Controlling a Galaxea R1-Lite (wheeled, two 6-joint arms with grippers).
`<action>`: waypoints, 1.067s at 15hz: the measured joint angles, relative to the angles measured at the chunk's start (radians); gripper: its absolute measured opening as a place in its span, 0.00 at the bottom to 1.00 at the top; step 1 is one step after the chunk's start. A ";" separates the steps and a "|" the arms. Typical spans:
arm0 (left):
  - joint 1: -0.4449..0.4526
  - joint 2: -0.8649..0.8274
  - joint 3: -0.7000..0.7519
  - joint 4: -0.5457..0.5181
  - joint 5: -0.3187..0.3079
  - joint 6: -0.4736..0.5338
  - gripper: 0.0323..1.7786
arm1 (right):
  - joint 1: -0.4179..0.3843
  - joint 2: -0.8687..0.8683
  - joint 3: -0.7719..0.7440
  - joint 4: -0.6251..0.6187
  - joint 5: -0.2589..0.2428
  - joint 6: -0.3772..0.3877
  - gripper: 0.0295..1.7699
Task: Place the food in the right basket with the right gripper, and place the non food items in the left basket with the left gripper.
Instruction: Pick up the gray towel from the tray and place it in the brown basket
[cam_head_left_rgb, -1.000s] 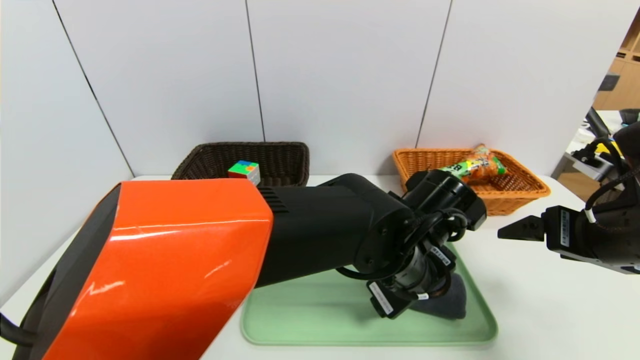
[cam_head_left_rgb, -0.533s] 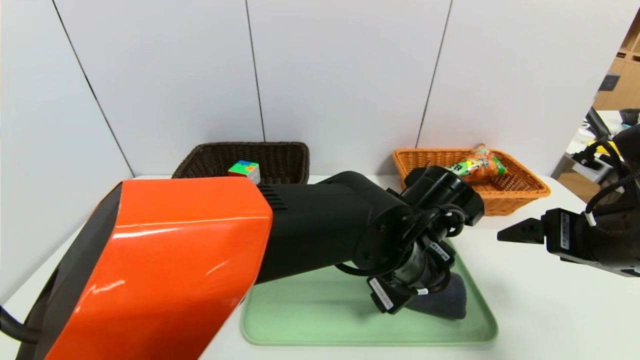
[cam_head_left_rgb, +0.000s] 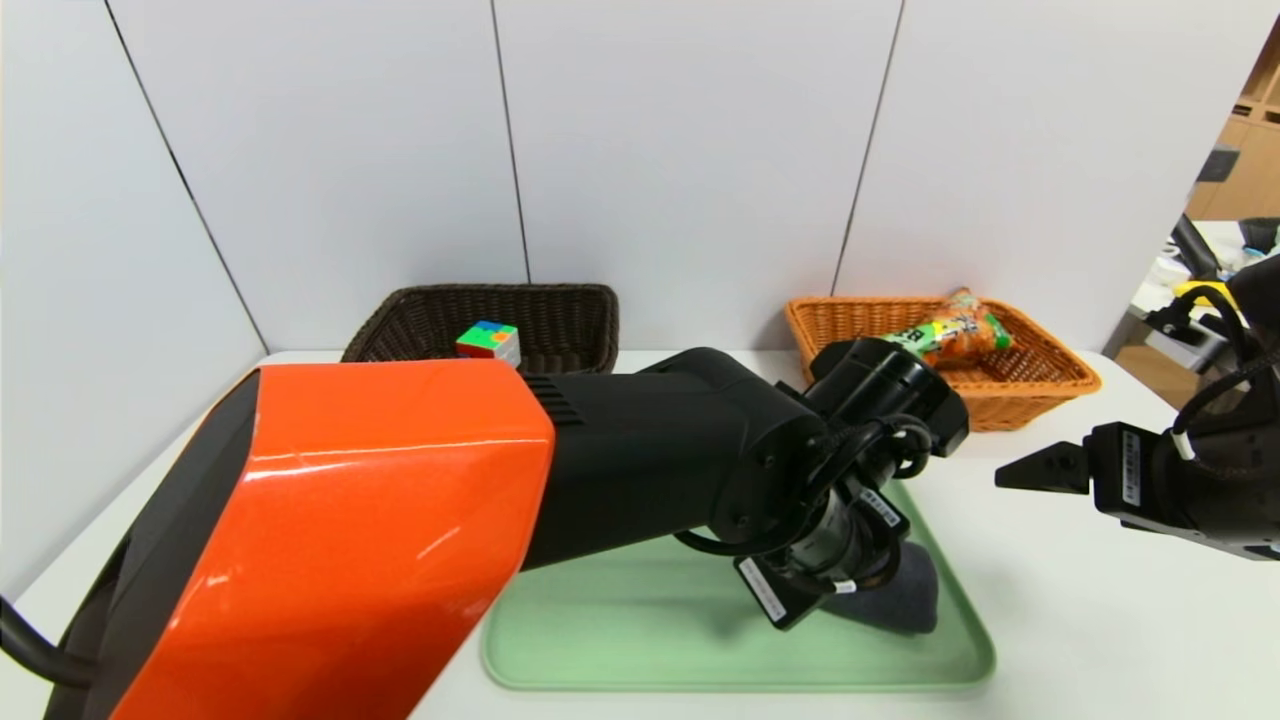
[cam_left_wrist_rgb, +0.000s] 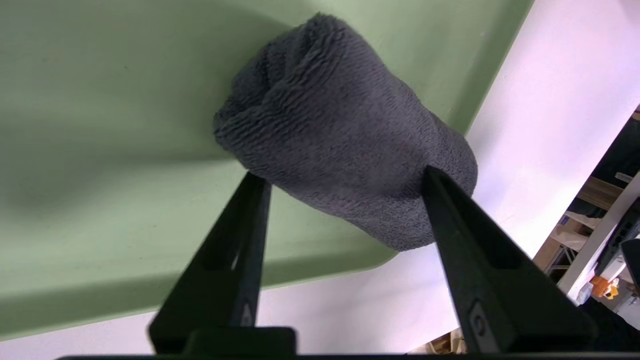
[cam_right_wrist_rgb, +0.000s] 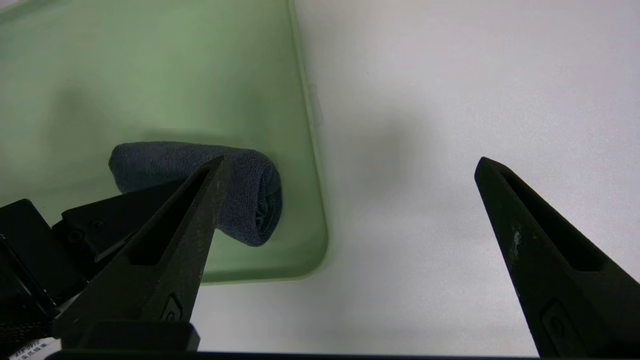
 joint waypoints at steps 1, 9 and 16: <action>0.000 -0.001 0.000 -0.001 0.000 0.000 0.48 | 0.000 0.000 0.000 0.000 0.000 0.000 0.96; -0.001 -0.013 0.000 0.000 0.000 0.000 0.01 | 0.009 0.000 -0.001 0.000 0.000 0.000 0.96; -0.002 -0.097 0.000 -0.036 0.008 0.085 0.01 | 0.010 0.003 0.004 0.000 0.000 0.003 0.96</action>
